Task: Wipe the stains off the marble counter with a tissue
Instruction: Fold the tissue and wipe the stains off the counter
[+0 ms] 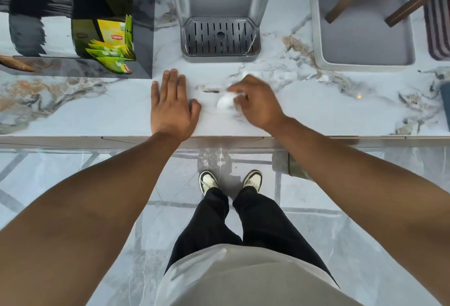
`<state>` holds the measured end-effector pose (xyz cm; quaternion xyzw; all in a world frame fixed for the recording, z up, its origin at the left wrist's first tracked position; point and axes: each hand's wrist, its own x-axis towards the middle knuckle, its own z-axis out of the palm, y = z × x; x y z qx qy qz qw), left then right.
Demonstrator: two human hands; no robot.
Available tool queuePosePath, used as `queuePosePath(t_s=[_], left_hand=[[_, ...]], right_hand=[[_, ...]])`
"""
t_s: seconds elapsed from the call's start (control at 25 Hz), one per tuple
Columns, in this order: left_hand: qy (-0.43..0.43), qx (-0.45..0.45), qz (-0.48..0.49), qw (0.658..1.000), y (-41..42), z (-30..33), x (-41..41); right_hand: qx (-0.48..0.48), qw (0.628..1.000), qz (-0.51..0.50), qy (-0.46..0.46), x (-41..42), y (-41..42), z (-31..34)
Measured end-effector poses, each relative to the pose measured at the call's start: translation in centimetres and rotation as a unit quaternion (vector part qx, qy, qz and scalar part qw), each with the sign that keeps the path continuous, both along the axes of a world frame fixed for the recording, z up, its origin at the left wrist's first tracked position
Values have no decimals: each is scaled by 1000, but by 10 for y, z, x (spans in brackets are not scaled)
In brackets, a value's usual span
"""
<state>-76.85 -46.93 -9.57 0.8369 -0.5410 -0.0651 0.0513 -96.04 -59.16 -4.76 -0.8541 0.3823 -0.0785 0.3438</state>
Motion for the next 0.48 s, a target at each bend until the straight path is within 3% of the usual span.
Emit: queuePosePath(t_s=[0.04, 0.12, 0.24, 0.32, 0.4, 0.48], left_hand=[[-2, 1, 1, 1000, 0, 0, 0], [-1, 5, 2, 1000, -2, 1, 1], [-1, -2, -3, 1000, -2, -1, -1], [-2, -6, -1, 1000, -2, -2, 0], [-1, -9, 1, 1000, -2, -4, 1], [-2, -7, 1, 1000, -2, -4, 2]], right_hand=[[-25, 998, -62, 8, 6, -2, -2], [-13, 998, -67, -11, 15, 12, -5], [33, 992, 95, -72, -5, 53, -2], [62, 984, 158, -46, -27, 61, 2], [49, 996, 62, -39, -44, 45, 2], [-26, 989, -145, -10, -66, 18, 0]])
